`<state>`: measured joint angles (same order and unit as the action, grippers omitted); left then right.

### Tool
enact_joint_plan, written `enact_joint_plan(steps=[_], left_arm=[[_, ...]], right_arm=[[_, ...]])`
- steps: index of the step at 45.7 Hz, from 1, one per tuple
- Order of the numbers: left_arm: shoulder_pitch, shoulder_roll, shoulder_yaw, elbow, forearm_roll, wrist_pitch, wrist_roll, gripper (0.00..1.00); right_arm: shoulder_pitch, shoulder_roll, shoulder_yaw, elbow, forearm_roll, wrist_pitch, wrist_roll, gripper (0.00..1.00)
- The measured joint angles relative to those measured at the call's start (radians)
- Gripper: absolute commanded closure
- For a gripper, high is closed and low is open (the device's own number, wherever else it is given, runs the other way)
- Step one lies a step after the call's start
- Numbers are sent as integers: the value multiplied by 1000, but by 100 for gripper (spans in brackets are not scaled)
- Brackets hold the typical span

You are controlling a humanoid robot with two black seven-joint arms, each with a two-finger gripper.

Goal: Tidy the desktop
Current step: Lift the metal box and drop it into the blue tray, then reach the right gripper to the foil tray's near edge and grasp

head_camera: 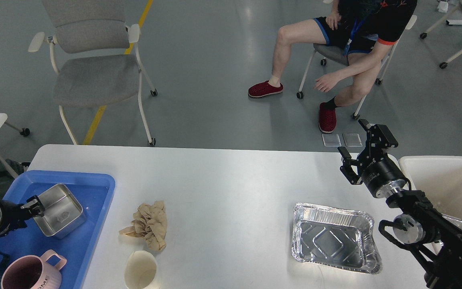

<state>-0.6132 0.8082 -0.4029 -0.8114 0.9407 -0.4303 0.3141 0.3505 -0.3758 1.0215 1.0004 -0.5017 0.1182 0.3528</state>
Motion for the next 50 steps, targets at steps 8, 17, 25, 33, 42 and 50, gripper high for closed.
enact_joint_plan(steps=[8,17,25,33,42,50], left_arm=[[-16,8,-79,-5,-69,-5,-1,16],[-44,-50,-348,-16,-225,-3,-56,16],[-32,-260,-654,-17,-304,28,-200,10],[32,-497,-819,-16,-336,40,-319,5],[124,-690,-921,-16,-346,48,-417,4],[184,-760,-947,-15,-356,97,-449,4]], right_arm=[[0,0,0,0,0,0,0,0],[0,0,0,0,0,0,0,0],[2,6,0,0,0,-1,0,0],[5,8,-1,2,0,-2,-2,0],[-2,2,-2,3,0,-2,-6,0],[-1,-2,-17,3,0,-1,-20,0]])
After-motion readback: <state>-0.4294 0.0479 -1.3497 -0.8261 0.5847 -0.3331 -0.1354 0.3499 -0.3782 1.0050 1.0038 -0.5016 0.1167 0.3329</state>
